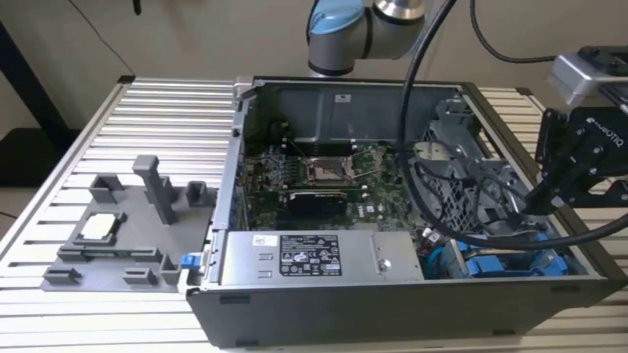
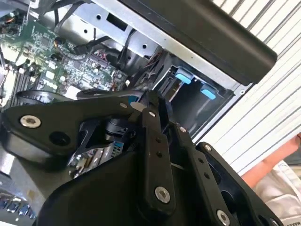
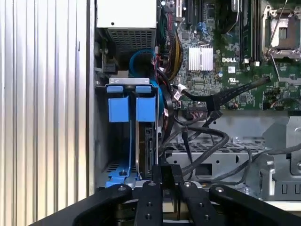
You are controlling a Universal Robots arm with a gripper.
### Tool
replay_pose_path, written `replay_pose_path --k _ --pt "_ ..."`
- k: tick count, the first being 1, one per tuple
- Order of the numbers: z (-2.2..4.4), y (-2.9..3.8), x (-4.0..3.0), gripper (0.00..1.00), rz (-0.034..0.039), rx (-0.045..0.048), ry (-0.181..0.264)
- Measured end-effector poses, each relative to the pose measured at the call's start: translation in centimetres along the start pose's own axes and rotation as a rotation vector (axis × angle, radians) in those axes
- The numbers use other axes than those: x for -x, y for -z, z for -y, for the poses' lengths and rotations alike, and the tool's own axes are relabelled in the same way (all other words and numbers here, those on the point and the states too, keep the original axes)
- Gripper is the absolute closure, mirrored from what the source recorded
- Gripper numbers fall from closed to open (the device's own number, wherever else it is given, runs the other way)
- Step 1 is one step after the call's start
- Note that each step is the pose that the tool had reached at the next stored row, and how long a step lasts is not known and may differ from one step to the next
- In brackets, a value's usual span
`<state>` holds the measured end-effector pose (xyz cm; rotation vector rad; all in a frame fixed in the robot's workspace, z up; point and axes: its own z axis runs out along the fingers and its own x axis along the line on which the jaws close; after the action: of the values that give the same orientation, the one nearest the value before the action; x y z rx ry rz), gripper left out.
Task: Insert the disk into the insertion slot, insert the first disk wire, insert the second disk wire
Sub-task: 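Insert the first disk wire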
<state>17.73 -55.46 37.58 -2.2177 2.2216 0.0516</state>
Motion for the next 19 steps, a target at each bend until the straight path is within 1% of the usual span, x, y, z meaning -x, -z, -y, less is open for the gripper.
replay_pose_path --k 2,3,4,5,7,9,13,17,19 --pt "-0.42 -0.05 0.00 0.81 -0.0018 -0.0321 0.001" --pt "-0.61 -0.08 0.00 0.81 -0.0025 -0.0462 0.001" --pt "-0.84 -0.14 0.00 0.81 -0.0027 -0.0566 0.002" --pt "-1.05 -0.24 -0.01 0.81 -0.0028 -0.0608 0.002" --pt "-1.45 -0.47 -0.01 0.81 -0.0032 -0.0627 0.005" --pt "-1.79 -0.70 -0.02 0.81 -0.0037 -0.0668 0.008" --pt "-2.19 -1.06 -0.03 0.81 -0.0044 -0.0762 0.020" --pt "-2.22 -1.23 -0.05 0.81 -0.0042 -0.0758 0.053" --pt "-2.23 -1.23 -0.04 0.81 -0.0041 -0.0757 0.054"
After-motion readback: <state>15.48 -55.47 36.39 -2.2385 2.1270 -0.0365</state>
